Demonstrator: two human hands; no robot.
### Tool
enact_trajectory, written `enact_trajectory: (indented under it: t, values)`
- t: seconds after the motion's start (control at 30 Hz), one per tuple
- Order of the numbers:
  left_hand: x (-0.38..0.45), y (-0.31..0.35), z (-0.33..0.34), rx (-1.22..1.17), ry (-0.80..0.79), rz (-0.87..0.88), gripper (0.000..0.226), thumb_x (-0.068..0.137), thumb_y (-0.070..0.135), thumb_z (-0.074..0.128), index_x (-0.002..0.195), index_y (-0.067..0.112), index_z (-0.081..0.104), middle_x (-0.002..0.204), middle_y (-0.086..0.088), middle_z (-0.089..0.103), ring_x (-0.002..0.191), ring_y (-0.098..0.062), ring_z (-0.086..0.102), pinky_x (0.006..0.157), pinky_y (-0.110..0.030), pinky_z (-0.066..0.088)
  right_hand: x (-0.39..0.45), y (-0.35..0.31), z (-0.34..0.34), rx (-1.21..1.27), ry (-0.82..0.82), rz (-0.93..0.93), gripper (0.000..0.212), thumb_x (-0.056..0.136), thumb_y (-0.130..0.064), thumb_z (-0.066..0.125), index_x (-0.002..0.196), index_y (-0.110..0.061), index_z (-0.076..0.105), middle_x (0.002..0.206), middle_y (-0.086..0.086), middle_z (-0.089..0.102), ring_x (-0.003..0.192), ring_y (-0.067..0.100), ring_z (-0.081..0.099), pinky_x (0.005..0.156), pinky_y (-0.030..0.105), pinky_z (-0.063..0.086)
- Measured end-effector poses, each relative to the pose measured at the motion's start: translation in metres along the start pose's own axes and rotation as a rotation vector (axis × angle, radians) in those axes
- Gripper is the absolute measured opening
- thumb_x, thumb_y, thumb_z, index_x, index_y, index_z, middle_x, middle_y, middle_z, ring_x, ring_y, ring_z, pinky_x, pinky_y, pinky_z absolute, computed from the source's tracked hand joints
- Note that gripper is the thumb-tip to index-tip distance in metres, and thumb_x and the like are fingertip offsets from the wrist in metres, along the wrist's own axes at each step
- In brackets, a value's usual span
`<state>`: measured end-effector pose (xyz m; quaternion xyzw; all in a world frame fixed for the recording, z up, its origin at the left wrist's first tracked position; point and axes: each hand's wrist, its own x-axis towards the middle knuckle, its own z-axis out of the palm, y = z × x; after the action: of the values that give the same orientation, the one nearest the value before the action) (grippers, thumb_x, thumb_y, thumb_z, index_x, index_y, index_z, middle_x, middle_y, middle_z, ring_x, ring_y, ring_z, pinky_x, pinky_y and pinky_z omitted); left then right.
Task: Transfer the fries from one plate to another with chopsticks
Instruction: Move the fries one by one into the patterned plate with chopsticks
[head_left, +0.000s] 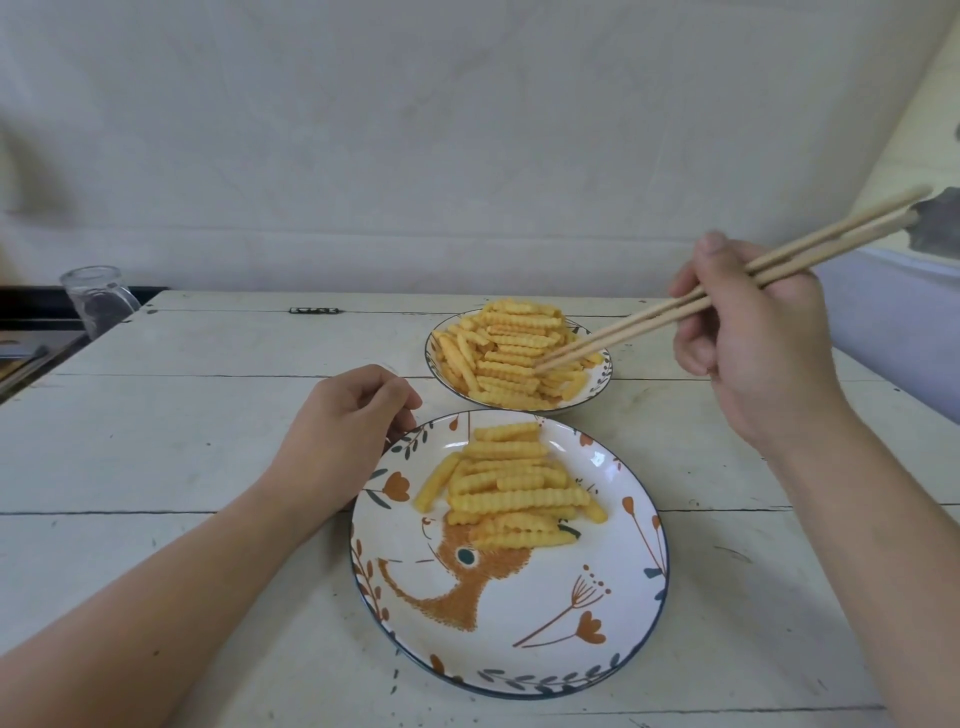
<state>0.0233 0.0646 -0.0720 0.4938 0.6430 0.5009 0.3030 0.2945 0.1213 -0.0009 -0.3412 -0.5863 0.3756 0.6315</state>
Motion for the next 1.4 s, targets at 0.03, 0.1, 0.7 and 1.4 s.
enact_trajectory:
  t: [0.03,0.1,0.7,1.4]
  values:
    - [0.0,0.0,0.0,0.001,0.001,0.0,0.029,0.101,0.021,0.054,0.08,0.016,0.074,0.072,0.0,0.071,0.064,-0.018,0.062,0.067,-0.038,0.052,0.0,0.003,0.001,-0.077,0.041,-0.028,0.041,0.106,-0.028,0.048,0.07,-0.01,0.059,0.047,0.0,0.046,0.036,0.012,0.034,0.039,0.022,0.025]
    - [0.0,0.0,0.0,0.006,0.003,0.001,0.029,0.101,0.021,0.054,0.08,0.016,0.074,0.074,-0.001,0.072,0.065,-0.019,0.062,0.067,-0.039,0.052,-0.002,0.011,0.003,-0.183,0.038,-0.052,0.041,0.106,-0.032,0.047,0.076,-0.009,0.063,0.05,-0.001,0.05,0.04,0.013,0.04,0.038,0.023,0.032]
    - [0.0,0.0,0.0,0.015,0.008,0.012,0.029,0.101,0.021,0.053,0.081,0.016,0.074,0.075,0.0,0.072,0.069,-0.02,0.062,0.068,-0.039,0.051,-0.011,0.031,0.016,-0.213,-0.042,-0.101,0.041,0.107,-0.03,0.041,0.079,-0.011,0.064,0.058,-0.007,0.058,0.046,0.011,0.05,0.046,0.023,0.044]
    - [0.001,-0.001,0.0,0.008,0.008,0.012,0.028,0.1,0.02,0.054,0.079,0.016,0.073,0.073,0.002,0.071,0.069,-0.017,0.061,0.071,-0.038,0.051,-0.02,-0.017,0.008,-0.115,-0.519,0.162,0.047,0.086,-0.041,0.068,0.059,-0.005,0.057,0.042,0.007,0.041,0.028,0.014,0.033,0.037,0.018,0.027]
